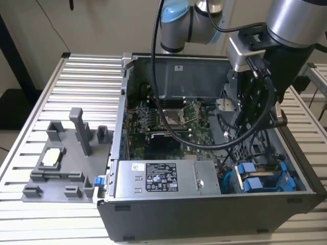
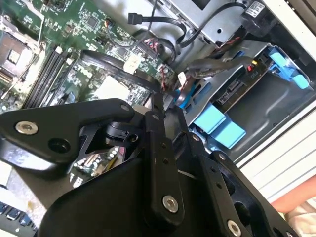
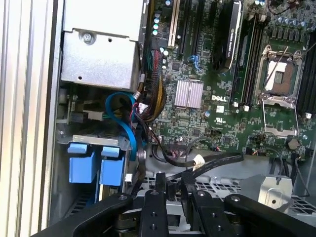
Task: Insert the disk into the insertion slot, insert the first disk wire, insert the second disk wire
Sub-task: 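Insert the second disk wire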
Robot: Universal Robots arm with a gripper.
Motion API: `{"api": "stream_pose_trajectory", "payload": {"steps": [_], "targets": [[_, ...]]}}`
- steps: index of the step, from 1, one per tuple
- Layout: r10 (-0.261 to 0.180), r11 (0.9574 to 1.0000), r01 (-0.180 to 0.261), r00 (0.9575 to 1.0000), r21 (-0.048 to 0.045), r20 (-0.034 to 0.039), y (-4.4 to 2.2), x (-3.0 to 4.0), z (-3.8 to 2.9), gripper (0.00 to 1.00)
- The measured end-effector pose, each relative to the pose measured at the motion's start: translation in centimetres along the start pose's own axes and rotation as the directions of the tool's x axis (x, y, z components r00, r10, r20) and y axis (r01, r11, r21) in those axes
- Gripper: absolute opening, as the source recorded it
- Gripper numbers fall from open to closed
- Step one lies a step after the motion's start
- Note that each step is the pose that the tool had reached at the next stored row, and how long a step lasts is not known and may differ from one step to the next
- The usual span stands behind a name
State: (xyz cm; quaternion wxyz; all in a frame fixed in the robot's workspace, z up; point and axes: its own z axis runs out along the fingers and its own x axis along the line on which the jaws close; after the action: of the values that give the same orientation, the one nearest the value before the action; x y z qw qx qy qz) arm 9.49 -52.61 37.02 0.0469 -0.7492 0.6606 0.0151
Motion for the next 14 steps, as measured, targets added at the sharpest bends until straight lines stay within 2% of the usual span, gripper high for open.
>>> {"api": "stream_pose_trajectory", "payload": {"steps": [5,14], "targets": [[-0.014,0.9998,0.014,0.9999,0.0132,-0.0039,0.18,-0.02,0.18,0.27],[-0.025,0.9995,0.025,0.9997,0.0180,-0.0080,0.39,-0.05,0.49,0.27]]}}
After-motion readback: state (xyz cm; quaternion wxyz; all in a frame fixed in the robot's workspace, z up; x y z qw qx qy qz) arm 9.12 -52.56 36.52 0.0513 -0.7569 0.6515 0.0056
